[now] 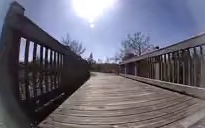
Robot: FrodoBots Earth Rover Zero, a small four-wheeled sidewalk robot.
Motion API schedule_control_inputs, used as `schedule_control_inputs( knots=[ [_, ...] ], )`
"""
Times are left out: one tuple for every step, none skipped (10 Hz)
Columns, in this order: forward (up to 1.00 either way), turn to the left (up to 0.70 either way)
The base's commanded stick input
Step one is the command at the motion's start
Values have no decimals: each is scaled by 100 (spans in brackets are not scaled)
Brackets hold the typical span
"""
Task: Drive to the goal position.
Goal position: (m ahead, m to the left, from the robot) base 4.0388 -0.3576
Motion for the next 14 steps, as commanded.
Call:
schedule_control_inputs(
  knots=[
    [50,0],
    [50,0],
    [50,0],
    [50,0],
    [50,0],
    [50,0],
    [50,0],
    [50,0],
    [50,0],
    [50,0],
    [50,0],
    [50,0],
    [50,0],
    [50,0]
  ],
)
